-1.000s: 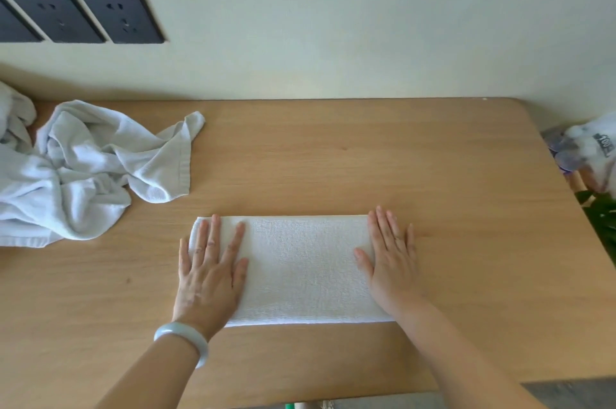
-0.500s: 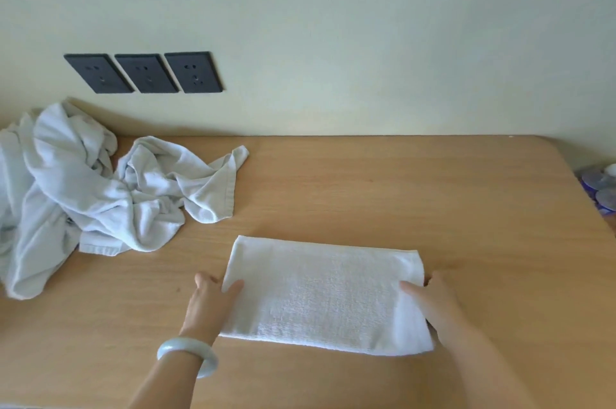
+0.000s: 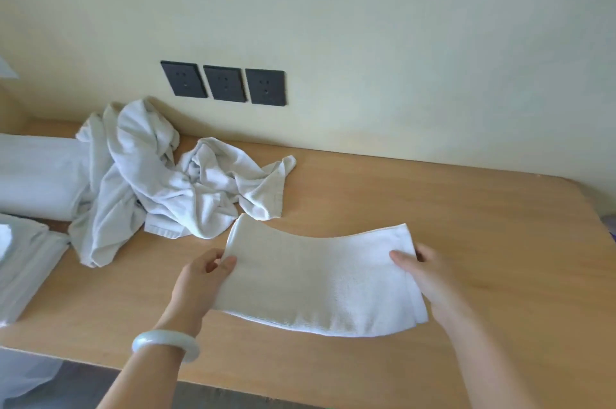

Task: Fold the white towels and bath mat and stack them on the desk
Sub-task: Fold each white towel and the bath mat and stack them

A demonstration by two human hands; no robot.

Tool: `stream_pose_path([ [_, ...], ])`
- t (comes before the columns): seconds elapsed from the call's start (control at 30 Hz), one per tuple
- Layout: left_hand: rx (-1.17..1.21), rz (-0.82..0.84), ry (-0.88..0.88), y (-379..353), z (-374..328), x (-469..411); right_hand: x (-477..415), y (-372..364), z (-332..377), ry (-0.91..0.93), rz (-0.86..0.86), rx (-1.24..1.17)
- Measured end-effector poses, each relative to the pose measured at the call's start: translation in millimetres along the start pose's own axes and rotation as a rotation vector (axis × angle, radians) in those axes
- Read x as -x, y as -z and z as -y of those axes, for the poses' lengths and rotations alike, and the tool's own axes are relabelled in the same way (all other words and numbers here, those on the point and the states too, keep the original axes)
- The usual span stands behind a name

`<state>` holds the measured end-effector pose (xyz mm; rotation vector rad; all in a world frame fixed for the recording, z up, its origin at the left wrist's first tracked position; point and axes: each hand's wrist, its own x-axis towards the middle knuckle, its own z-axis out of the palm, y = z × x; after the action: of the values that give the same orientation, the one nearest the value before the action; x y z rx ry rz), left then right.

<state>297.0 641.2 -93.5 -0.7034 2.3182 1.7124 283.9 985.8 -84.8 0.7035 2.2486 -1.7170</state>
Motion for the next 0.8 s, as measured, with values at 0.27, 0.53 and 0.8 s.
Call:
stream_pose_path([
  [0.27, 0.134, -0.221, -0.020, 198, 44, 49, 85, -175, 74, 0.197, 0.044, 0.075],
  [0.53, 0.053, -0.430, 0.028, 382, 93, 53, 154, -377, 127, 0.341, 0.164, 0.235],
  [0.8, -0.011, -0.464, 0.071, 511, 91, -20, 155, -502, 179, 0.233, 0.291, 0.014],
])
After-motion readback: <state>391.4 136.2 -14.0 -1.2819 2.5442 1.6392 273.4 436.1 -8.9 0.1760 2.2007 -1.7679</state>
